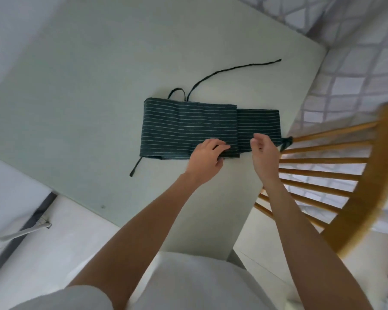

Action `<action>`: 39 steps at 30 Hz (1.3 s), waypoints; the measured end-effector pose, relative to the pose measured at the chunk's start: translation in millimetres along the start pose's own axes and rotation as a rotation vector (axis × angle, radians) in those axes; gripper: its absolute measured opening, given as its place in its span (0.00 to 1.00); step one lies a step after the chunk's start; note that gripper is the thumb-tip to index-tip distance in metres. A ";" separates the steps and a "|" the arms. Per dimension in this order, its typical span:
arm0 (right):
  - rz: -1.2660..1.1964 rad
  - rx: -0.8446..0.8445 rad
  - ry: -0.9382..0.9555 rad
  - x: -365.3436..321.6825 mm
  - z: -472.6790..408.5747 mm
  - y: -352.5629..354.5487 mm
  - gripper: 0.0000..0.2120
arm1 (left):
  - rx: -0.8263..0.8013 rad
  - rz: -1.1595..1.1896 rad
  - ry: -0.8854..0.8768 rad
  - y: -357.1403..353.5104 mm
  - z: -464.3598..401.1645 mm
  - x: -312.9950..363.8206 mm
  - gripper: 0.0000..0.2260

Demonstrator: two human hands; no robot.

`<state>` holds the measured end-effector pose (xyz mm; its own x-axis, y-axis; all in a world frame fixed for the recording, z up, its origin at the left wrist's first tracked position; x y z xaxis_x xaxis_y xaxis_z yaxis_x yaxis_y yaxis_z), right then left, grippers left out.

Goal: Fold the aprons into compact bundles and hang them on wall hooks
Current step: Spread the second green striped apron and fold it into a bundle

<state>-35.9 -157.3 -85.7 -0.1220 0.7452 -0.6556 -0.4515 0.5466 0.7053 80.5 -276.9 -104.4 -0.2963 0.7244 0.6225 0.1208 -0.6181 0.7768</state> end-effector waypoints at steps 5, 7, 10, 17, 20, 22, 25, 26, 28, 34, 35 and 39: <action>0.154 -0.101 0.022 -18.1 -29.8 -26.4 0.20 | 0.370 -0.189 0.297 61.0 47.9 -59.7 0.32; 0.271 -0.128 -0.004 -22.7 -34.4 -38.9 0.23 | 0.367 -0.162 0.512 71.4 67.7 -88.6 0.40; 0.390 -0.124 -0.058 -27.6 -37.3 -51.5 0.25 | 0.294 0.071 0.682 69.1 83.7 -115.3 0.45; 0.281 -0.059 -0.066 -37.4 -41.6 -47.7 0.17 | 0.473 0.223 0.615 74.9 81.4 -109.6 0.25; 0.277 0.100 -0.049 -18.5 -46.3 -3.0 0.15 | 0.344 -0.015 0.385 67.6 70.8 -101.5 0.22; 0.299 0.148 -0.112 9.4 -48.8 22.1 0.15 | 0.232 -0.177 0.239 58.3 65.9 -99.2 0.22; 0.330 0.071 -0.206 41.5 -50.0 28.2 0.15 | 0.142 -0.221 0.166 48.5 62.8 -99.8 0.22; 0.341 0.065 -0.203 45.0 -51.2 29.0 0.14 | 0.143 -0.205 0.165 47.4 61.2 -99.7 0.22; 0.356 0.089 -0.163 42.3 -53.8 30.7 0.13 | 0.154 -0.173 0.176 48.1 60.9 -100.7 0.22; 0.368 0.164 -0.204 46.9 -66.6 35.8 0.11 | 0.057 -0.247 0.053 37.8 52.0 -92.5 0.26; 0.371 0.163 -0.214 49.0 -69.4 35.2 0.10 | 0.027 -0.284 0.020 36.5 50.4 -90.4 0.27; 0.355 0.163 -0.209 45.3 -74.1 31.6 0.11 | -0.109 -0.248 -0.040 43.6 50.5 -93.4 0.28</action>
<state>-121.2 -134.6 -113.2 -0.0557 0.9497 -0.3082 -0.2665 0.2833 0.9213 161.3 -356.1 -123.8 -0.2660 0.8678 0.4197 -0.0539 -0.4481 0.8924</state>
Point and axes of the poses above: each hand's wrist, its own z-axis away from the middle knuckle, its own y-axis out of the back of the hand, x = y × z, the point moved 5 cm from there along -z, towards the middle knuckle, and after that the axes turned 1 degree about -x, right-handed, at the moved point
